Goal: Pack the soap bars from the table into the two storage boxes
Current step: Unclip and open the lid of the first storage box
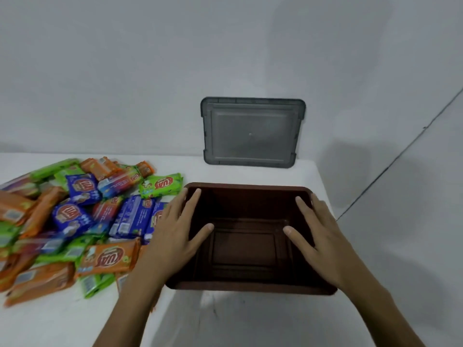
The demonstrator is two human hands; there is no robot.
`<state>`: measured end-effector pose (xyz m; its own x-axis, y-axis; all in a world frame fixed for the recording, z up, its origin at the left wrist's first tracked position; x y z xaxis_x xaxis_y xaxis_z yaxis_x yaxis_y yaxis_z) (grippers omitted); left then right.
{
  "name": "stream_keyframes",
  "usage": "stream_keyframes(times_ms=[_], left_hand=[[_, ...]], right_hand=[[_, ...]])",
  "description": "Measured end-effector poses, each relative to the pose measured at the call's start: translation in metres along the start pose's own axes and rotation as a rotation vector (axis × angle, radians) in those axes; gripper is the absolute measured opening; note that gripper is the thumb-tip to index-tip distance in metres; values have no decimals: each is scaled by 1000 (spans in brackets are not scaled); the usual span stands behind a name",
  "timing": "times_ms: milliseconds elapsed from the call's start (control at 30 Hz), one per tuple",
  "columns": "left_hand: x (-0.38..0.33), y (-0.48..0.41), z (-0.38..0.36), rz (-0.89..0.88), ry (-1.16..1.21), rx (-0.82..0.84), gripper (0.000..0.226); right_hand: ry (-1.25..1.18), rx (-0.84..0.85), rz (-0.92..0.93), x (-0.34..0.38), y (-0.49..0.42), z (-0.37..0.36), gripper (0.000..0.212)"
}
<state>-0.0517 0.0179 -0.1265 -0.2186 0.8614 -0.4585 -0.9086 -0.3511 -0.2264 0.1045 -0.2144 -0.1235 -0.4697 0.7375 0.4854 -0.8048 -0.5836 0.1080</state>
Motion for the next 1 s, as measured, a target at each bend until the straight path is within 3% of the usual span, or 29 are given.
stream_keyframes(times_ms=[333,1000], left_hand=[[5,38,-14,114,66,12,78],[46,-97,-22,74,15,-41,75]], right_hand=[[73,-75,-60,-12,19,-17,79],[150,-148,-46,-10,-107,4,59]])
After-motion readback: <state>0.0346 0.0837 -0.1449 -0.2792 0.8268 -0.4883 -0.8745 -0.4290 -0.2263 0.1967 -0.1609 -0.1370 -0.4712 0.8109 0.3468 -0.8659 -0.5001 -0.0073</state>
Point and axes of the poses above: each hand's wrist, its own y-axis away from the middle knuckle, its own z-axis out of the back of the hand, x = y × z, the point moved 10 cm from there along -y, towards the middle knuckle, and after that the axes turned 9 degrees about -z, right-handed, at the moved point
